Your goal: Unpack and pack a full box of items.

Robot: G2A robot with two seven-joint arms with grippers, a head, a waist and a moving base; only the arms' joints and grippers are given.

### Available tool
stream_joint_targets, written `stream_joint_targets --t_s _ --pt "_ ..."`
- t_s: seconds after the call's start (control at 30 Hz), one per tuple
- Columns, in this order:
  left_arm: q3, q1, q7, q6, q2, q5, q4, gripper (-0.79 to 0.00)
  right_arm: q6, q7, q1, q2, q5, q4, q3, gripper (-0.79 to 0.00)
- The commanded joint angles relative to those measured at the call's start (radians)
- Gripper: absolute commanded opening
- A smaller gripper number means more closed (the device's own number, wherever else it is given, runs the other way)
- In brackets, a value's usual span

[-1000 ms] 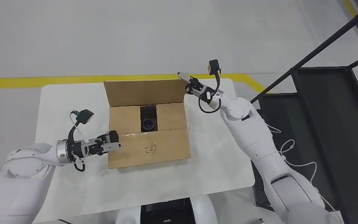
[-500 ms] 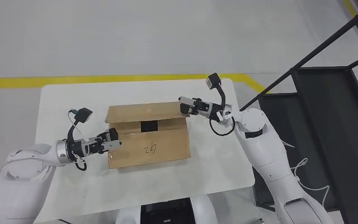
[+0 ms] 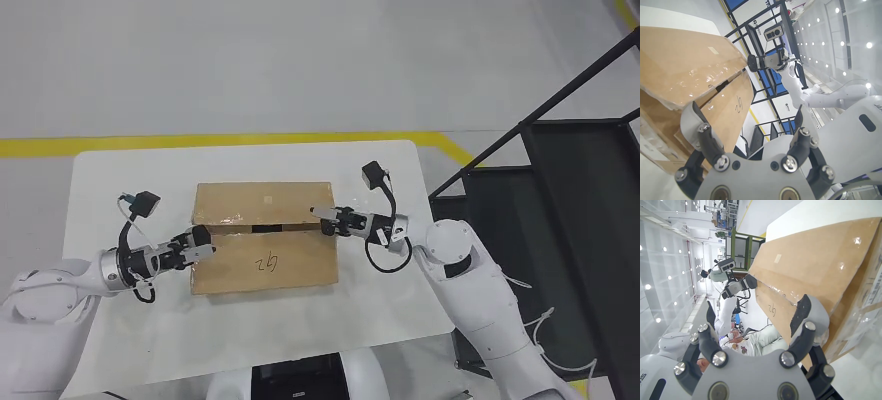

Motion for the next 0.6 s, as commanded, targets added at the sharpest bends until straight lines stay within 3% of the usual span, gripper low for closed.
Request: stream_joint_targets --t_s 0.0,0.33,0.57 --pt "0.014 -0.012 0.018 0.001 -0.002 0.000 0.010 0.000 0.001 -0.009 -0.004 0.001 -0.013 0.006 -0.007 0.000" --pt "0.006 -0.035 0.015 -0.018 -0.003 -0.114 -0.001 0.000 -0.001 -0.038 -0.018 0.003 -0.049 0.011 -0.043 0.000" --pt "-0.001 -0.058 0.029 -0.001 0.000 -0.069 0.016 0.000 0.000 -0.048 -0.023 0.004 -0.046 -0.001 -0.060 0.000"
